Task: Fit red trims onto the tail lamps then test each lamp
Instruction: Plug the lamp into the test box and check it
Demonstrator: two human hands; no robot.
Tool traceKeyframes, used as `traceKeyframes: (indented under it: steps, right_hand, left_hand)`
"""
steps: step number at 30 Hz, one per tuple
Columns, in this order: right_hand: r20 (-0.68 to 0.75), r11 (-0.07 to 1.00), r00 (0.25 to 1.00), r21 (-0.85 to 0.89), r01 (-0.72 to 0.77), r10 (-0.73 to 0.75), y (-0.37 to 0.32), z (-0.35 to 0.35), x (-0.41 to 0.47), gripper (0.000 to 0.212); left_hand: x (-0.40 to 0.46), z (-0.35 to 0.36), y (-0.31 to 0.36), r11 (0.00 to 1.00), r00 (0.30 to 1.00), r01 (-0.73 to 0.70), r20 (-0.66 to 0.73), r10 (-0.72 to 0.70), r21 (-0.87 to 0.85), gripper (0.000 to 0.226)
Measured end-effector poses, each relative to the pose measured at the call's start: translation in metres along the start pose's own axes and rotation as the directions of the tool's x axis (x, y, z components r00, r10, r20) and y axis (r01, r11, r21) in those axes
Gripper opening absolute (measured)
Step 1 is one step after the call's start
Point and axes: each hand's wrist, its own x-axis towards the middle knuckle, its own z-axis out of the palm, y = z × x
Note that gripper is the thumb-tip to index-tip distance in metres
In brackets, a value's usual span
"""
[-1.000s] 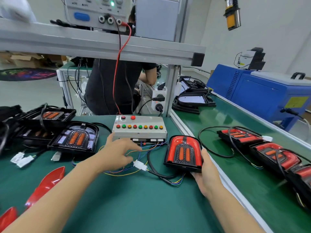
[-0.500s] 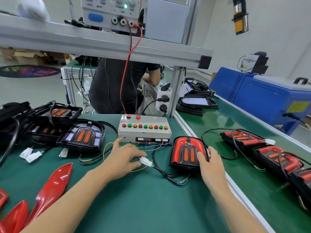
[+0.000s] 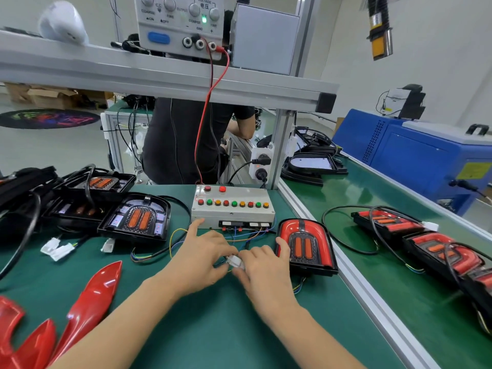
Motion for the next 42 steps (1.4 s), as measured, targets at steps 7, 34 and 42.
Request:
traceKeyframes:
  steps: [7, 34, 42]
  right_hand:
    - [-0.127, 0.995, 0.992, -0.098, -0.018, 0.005, -0.001, 0.000, -0.001, 0.025]
    - [0.309, 0.236, 0.548, 0.665, -0.709, 0.777, 0.117, -0.021, 0.003, 0.055]
    - [0.693, -0.245, 0.392, 0.630, -0.737, 0.605, 0.143, -0.007, -0.011, 0.066]
  left_hand:
    - [0.002, -0.005, 0.011, 0.985, 0.991, -0.071, -0.099, 0.087, 0.160, 0.007]
    - [0.033, 0.017, 0.055, 0.974, 0.981, 0.194, -0.003, -0.196, -0.113, 0.061]
    - [0.051, 0.041, 0.094, 0.886, 0.848, 0.446, 0.375, -0.375, -0.123, 0.073]
